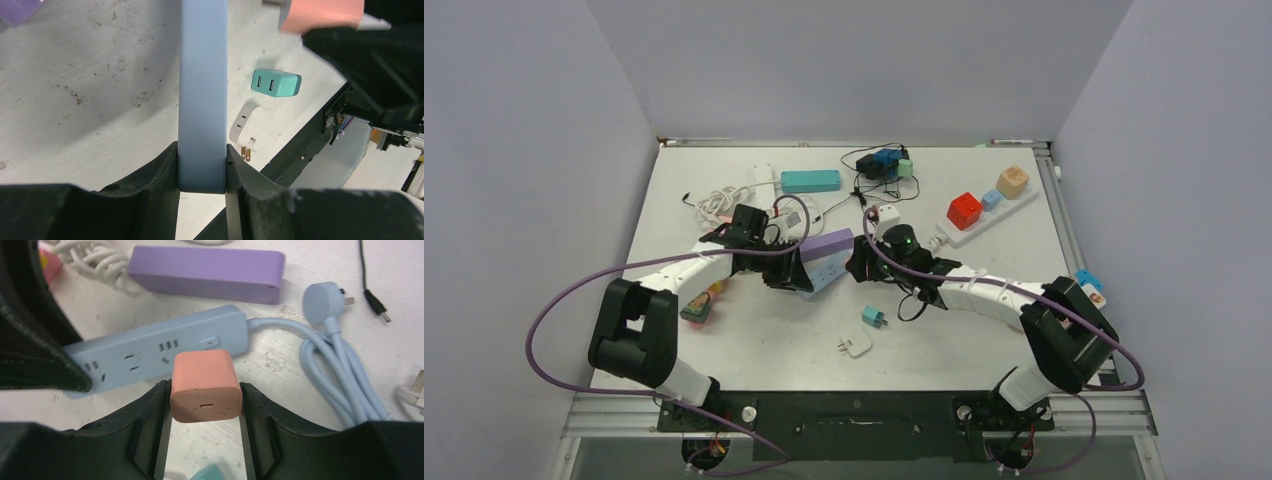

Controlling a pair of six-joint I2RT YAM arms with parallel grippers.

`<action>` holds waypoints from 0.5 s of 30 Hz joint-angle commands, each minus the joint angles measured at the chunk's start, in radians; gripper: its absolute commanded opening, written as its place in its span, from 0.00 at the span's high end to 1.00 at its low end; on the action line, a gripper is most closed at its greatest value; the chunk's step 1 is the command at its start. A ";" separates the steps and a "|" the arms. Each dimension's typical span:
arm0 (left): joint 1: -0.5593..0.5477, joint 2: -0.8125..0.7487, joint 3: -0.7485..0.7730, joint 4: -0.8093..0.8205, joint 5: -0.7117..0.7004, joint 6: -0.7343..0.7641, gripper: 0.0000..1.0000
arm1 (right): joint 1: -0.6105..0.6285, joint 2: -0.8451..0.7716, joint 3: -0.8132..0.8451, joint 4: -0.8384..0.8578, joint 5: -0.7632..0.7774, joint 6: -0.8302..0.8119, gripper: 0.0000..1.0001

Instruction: Pull the plug off the socket

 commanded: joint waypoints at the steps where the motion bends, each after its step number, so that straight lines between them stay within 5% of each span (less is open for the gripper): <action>1: -0.012 0.014 0.032 -0.072 -0.114 0.025 1.00 | 0.121 -0.094 0.001 -0.048 0.132 -0.095 0.95; 15: -0.023 0.080 0.034 -0.074 -0.030 0.014 0.78 | 0.407 -0.154 -0.100 -0.108 0.471 -0.025 0.94</action>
